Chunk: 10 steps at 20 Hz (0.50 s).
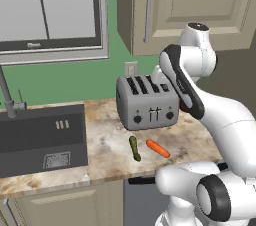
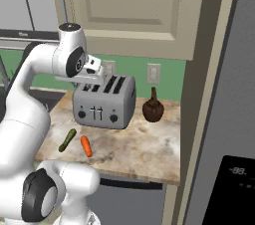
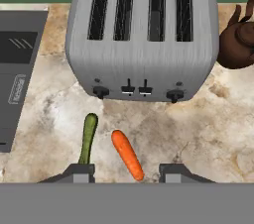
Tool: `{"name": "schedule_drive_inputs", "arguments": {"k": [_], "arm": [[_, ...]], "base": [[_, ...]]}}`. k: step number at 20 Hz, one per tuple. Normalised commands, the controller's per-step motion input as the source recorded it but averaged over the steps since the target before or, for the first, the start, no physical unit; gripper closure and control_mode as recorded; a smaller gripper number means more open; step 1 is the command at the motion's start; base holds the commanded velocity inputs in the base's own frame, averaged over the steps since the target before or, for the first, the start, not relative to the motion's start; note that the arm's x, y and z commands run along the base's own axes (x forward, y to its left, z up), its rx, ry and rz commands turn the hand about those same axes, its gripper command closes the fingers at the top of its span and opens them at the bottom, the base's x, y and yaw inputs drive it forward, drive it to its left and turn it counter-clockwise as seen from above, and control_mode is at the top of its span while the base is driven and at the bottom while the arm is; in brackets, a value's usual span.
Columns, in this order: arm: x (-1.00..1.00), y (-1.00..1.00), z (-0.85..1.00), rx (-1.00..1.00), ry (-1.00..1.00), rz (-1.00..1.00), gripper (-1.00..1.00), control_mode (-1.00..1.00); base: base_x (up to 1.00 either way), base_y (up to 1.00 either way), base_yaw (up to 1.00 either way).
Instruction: Place the carrot and squash inside the fridge drawer. Close the drawer after placing the vegetables.
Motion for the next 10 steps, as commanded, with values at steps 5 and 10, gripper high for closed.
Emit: {"name": "schedule_drive_inputs", "arguments": {"k": [5,10], "arm": [[-0.25,0.04,-0.52,-0.08,0.00,-0.03,-1.00,-1.00],[-0.97,0.76,-1.00,-0.10,0.00,-0.18,-1.00,-1.00]], "base": [[0.00,0.00,0.00],[0.00,0.00,0.00]]}}
